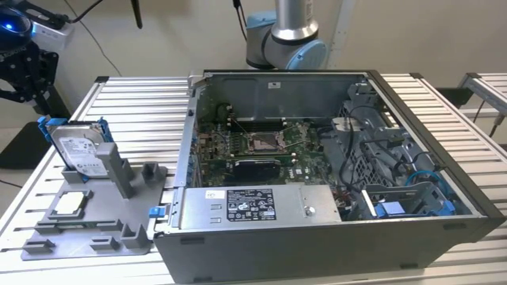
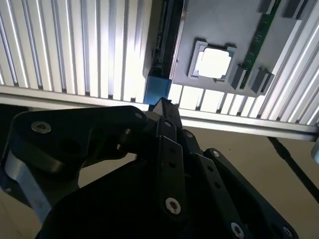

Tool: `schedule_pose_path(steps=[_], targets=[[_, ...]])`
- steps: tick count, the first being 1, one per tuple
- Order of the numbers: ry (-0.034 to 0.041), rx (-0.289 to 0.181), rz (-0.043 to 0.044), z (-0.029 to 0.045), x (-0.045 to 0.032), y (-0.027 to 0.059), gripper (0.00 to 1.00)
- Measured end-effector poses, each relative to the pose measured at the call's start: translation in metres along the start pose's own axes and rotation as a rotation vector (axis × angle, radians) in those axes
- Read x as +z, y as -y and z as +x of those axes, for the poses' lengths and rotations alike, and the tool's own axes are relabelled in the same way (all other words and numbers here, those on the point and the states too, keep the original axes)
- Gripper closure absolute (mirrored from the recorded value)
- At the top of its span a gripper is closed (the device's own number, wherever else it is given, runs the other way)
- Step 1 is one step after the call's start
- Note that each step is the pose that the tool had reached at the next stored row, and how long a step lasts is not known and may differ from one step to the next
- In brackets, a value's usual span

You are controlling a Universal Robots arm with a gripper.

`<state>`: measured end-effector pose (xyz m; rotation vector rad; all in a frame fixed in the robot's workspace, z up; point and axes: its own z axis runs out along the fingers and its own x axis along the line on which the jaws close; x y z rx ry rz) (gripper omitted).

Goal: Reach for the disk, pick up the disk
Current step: 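Pick up the disk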

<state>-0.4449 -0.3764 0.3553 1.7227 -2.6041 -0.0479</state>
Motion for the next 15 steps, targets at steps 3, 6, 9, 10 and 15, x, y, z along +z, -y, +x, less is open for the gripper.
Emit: schedule_pose_path(steps=[3,6,9,10,15], targets=[[-0.0011,-0.032,0.0000,0.0000,0.0000,0.0001,1.00],[-0.0023,-0.064,0.0000,0.0000,0.0000,0.0002,1.00],[-0.0035,-0.098,-0.0001,-0.0001,0.0000,0.0002,1.00],[-0.0039,-0.107,-0.0001,-0.0001,0.0000,0.0002,1.00],[-0.0044,-0.121,-0.0001,0.0000,0.0000,0.0002,1.00]])
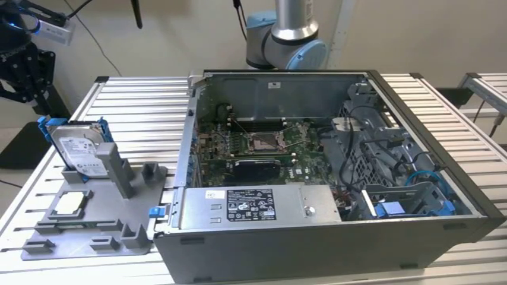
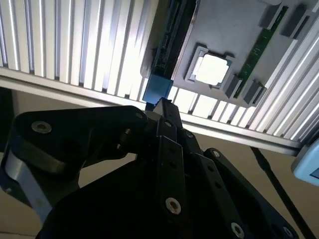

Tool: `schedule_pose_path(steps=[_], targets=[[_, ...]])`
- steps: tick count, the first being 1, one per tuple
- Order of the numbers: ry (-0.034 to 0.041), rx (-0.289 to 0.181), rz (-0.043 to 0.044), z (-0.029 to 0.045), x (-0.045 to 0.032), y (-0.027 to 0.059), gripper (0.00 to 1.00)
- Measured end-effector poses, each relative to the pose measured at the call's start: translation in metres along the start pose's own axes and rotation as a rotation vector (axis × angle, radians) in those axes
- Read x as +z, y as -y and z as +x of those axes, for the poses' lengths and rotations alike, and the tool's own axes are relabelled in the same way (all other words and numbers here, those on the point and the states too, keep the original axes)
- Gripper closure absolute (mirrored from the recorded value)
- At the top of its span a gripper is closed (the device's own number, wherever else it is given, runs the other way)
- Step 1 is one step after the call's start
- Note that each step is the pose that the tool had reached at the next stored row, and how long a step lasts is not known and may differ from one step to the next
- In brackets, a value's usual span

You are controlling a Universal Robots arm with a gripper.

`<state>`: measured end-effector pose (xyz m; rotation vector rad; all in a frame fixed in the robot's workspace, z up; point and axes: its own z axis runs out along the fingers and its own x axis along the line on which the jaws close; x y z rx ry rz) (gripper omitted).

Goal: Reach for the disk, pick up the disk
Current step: 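Pick up the disk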

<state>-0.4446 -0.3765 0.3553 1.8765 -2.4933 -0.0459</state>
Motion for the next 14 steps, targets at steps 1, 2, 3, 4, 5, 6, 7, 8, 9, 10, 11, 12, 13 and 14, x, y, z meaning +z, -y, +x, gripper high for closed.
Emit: schedule_pose_path(steps=[1,2,3,4,5,6,7,8,9,10,11,12,13,14], targets=[[0.0000,0.000,0.0000,0.0000,0.0000,0.0000,1.00],[0.0000,-0.001,0.0000,0.0000,0.0000,0.0000,1.00],[-0.0001,-0.003,0.0000,0.0000,0.0000,0.0000,1.00],[-0.0003,-0.007,0.0000,0.0000,0.0000,0.0000,1.00],[-0.0005,-0.012,0.0000,0.0000,0.0000,0.0000,1.00],[-0.0007,-0.018,-0.0001,-0.0001,-0.0001,0.0001,1.00],[-0.0009,-0.024,0.0000,-0.0001,0.0000,0.0001,1.00],[-0.0011,-0.031,0.0000,-0.0001,0.0000,0.0001,1.00],[-0.0013,-0.038,0.0000,-0.0001,0.0000,0.0001,1.00],[-0.0016,-0.045,0.0000,-0.0001,0.0000,0.0002,1.00],[-0.0018,-0.052,0.0000,-0.0001,0.0000,0.0003,1.00],[-0.0021,-0.060,0.0000,-0.0002,0.0001,0.0003,1.00],[-0.0023,-0.067,0.0001,-0.0002,0.0002,0.0006,1.00],[-0.0028,-0.075,-0.0001,-0.0004,0.0001,0.0010,1.00]])
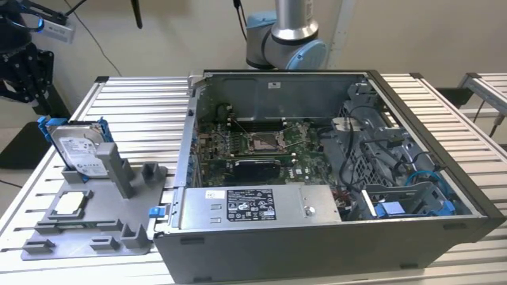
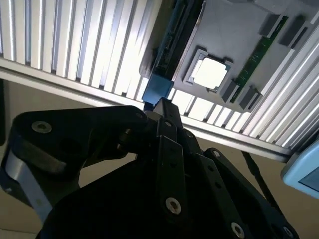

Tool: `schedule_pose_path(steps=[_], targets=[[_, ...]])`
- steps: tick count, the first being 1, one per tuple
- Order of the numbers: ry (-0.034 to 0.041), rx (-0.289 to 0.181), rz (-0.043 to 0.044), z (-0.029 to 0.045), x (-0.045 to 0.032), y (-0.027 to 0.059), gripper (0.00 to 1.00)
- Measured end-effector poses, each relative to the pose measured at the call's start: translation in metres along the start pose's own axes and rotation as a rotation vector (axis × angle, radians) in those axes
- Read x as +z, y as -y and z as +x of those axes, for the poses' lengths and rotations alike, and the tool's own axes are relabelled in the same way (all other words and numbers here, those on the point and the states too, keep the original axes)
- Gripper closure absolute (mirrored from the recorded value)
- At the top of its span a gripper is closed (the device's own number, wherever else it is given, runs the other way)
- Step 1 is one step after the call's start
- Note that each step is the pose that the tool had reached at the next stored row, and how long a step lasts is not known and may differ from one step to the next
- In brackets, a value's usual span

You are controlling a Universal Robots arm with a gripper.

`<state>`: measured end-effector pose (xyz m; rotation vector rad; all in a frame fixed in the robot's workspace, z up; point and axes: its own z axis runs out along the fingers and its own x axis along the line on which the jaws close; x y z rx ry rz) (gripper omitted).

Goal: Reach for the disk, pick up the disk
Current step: 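Pick up the disk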

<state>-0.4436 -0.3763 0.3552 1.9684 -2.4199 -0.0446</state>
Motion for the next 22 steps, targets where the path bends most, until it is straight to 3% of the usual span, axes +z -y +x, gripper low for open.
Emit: schedule_pose_path(steps=[10,11,15,22], targets=[[-0.0010,-0.029,0.0020,-0.0017,0.0021,0.0086,1.00],[-0.0013,-0.029,0.0020,-0.0016,0.0021,0.0086,0.00],[-0.0012,-0.029,0.0021,-0.0017,0.0043,0.0087,0.00],[-0.0012,-0.033,0.0022,-0.0018,0.0157,0.0091,0.00]])
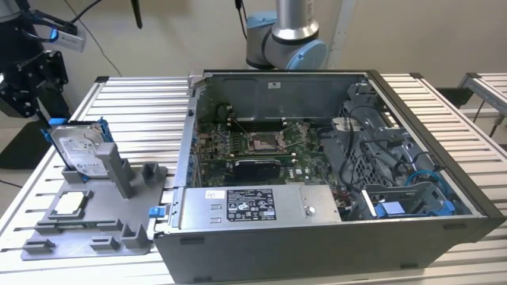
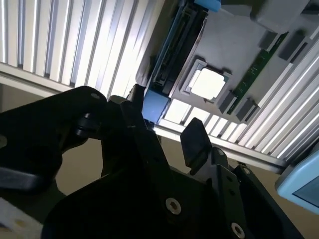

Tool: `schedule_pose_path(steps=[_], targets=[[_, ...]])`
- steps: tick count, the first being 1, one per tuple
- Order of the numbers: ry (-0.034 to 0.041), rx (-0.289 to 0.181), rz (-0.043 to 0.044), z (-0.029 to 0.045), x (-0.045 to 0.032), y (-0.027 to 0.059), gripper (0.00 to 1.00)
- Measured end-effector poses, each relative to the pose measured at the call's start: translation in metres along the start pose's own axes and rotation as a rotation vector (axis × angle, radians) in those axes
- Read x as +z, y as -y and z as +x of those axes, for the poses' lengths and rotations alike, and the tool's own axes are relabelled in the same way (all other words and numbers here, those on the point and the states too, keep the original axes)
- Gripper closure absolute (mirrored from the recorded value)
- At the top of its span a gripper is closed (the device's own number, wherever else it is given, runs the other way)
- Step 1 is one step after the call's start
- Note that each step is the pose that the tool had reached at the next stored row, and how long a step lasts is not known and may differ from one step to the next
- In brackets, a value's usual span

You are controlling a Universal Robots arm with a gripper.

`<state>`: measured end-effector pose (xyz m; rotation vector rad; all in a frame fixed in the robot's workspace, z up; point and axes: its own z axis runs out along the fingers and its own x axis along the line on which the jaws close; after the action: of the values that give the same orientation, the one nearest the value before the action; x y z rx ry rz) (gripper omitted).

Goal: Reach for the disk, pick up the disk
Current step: 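Pick up the disk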

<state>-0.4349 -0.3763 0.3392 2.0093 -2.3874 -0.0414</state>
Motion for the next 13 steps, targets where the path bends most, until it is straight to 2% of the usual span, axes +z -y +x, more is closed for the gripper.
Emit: schedule_pose_path(steps=[13], targets=[[-0.0012,-0.046,0.0017,-0.0002,0.0230,0.0007,0.00]])
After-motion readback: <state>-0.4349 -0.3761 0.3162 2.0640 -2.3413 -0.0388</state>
